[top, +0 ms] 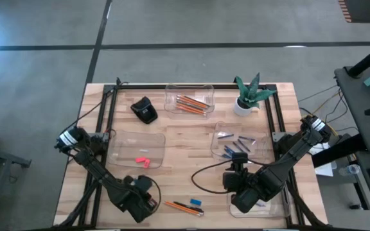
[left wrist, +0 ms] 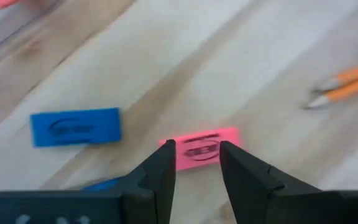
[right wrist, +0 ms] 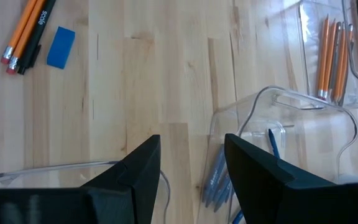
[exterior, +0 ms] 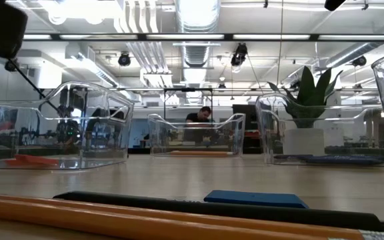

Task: Sort crayons/erasers/pens/pencils in bins
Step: Put the pink eraser into the middle left transparent bin

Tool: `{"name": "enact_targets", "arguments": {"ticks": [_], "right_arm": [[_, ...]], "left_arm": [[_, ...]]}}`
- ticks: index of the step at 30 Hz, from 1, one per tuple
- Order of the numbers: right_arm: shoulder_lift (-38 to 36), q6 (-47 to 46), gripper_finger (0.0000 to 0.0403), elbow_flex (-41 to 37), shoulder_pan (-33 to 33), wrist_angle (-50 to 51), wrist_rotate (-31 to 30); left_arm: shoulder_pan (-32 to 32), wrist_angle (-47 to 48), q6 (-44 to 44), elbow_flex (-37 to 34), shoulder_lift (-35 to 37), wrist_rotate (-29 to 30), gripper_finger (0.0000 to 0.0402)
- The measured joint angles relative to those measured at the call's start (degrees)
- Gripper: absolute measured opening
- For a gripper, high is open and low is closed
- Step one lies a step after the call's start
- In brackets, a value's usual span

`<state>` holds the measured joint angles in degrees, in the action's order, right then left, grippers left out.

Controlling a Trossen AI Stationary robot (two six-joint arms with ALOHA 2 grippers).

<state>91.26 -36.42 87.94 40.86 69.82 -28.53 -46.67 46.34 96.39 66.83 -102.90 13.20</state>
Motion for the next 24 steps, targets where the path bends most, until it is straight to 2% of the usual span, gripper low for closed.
{"name": "enact_targets", "arguments": {"ticks": [4,12,14,24], "right_arm": [[0.00,0.02,0.0171,0.00,0.00,-0.04,0.00],[0.00,0.02,0.0171,0.00,0.02,-0.07,0.00],[0.02,0.02,0.0171,0.00,0.02,-0.09,0.00],[0.02,0.01,0.0171,0.00,0.00,-0.28,0.00]], "left_arm": [[0.09,-1.11,-6.54,1.26,-0.08,2.38,0.0109],[0.09,-3.81,-41.80,2.25,-0.06,2.38,0.0109],[0.09,-4.49,-48.13,2.25,-0.06,2.38,0.0109],[0.65,-3.91,-50.28,2.07,-0.06,2.73,0.0109]]}}
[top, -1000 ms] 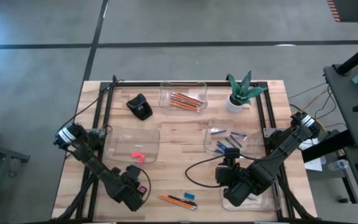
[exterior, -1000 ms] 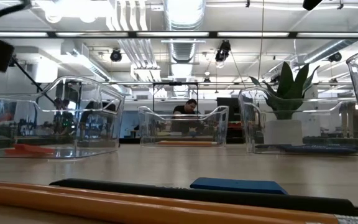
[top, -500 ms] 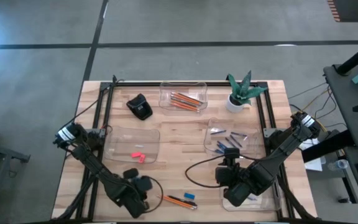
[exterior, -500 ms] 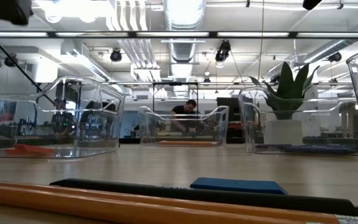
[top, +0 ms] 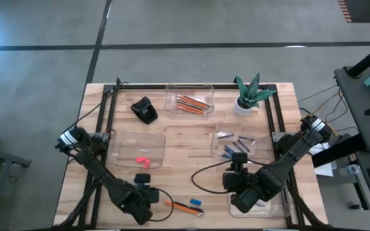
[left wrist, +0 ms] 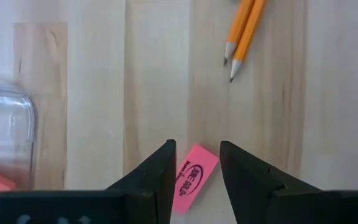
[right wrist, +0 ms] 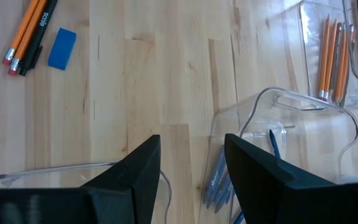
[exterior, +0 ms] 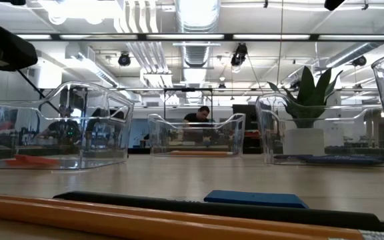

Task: Sort crayons/erasers/pens/pencils in bins
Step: Put the pink eraser into the middle left transparent bin

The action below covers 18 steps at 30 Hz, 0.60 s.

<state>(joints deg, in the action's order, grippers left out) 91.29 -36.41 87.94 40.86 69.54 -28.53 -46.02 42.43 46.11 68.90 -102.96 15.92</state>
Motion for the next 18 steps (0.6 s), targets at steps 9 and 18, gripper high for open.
{"name": "enact_targets", "arguments": {"ticks": [9,18], "right_arm": [[0.00,-0.43,0.0171,0.00,0.00,-0.02,0.02],[0.00,-0.43,0.0171,0.00,-0.02,-0.02,0.02]], "left_arm": [[0.33,0.39,-0.48,-1.23,0.00,-0.50,0.0109],[0.49,0.50,0.78,-0.87,0.00,-2.36,0.0109]]}}
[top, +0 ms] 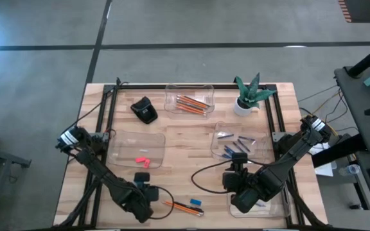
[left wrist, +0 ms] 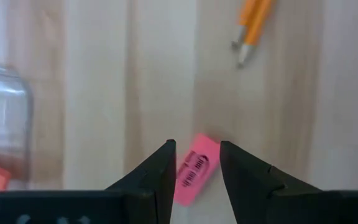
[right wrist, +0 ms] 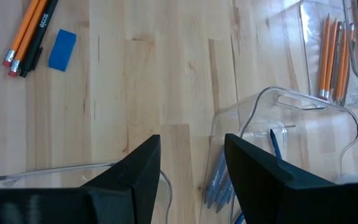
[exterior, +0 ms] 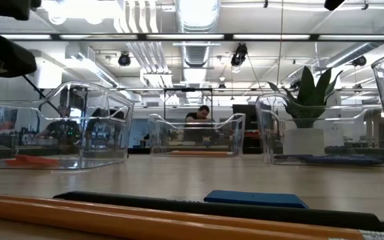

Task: Sort crayons/erasers/pens/pencils in bins
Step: Put the pink eraser into the middle left transparent bin

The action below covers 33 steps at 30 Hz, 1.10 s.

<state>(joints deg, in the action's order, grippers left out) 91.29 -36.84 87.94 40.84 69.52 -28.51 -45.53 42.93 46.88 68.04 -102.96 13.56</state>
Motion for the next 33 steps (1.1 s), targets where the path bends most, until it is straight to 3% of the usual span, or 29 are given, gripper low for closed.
{"name": "enact_targets", "arguments": {"ticks": [12,29,33], "right_arm": [[0.00,-2.99,0.0171,0.00,0.00,-0.29,0.07],[0.00,-2.99,0.0171,0.00,0.00,-0.42,0.20],[0.00,-2.75,0.0171,0.00,0.00,-0.42,0.20]], "left_arm": [[-1.10,0.03,-12.63,-0.86,0.00,-2.35,0.0109],[-0.36,-0.55,-16.86,-2.17,-0.07,-2.90,0.0109],[0.38,-1.62,-15.89,-3.31,-0.09,-5.28,0.0109]]}}
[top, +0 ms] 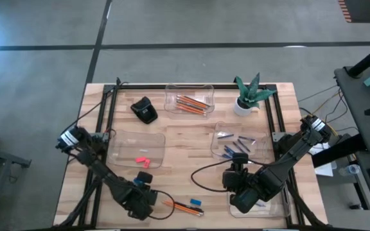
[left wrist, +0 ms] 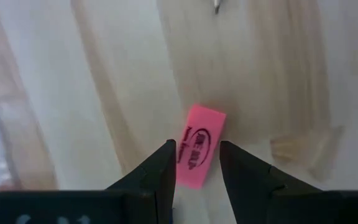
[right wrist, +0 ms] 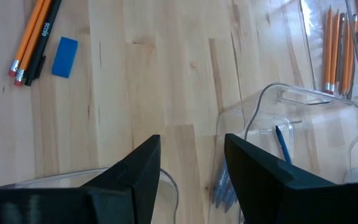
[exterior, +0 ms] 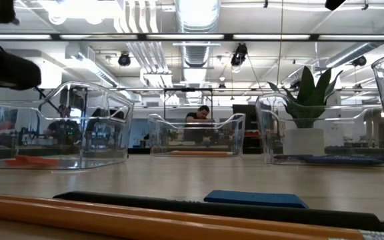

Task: Sort crayons/erasers/pens/pencils in bins
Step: Put the pink eraser into the middle left transparent bin

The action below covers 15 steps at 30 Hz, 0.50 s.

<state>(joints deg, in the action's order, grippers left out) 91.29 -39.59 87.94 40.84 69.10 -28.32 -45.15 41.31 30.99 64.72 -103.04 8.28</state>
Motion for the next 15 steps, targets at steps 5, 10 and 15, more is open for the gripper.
{"name": "enact_targets", "arguments": {"ticks": [5,10,15], "right_arm": [[0.00,0.10,0.0171,0.00,0.00,-0.17,0.00],[0.00,0.46,0.0171,0.00,0.01,-0.22,0.00],[0.00,0.59,0.0171,0.00,0.00,-0.39,-0.01]], "left_arm": [[0.41,-2.09,0.09,-2.37,0.12,-1.25,0.0109],[0.90,-4.84,-0.12,-4.25,0.35,-1.56,0.0109],[1.21,-5.13,0.56,-4.48,0.26,-1.74,0.0108]]}}
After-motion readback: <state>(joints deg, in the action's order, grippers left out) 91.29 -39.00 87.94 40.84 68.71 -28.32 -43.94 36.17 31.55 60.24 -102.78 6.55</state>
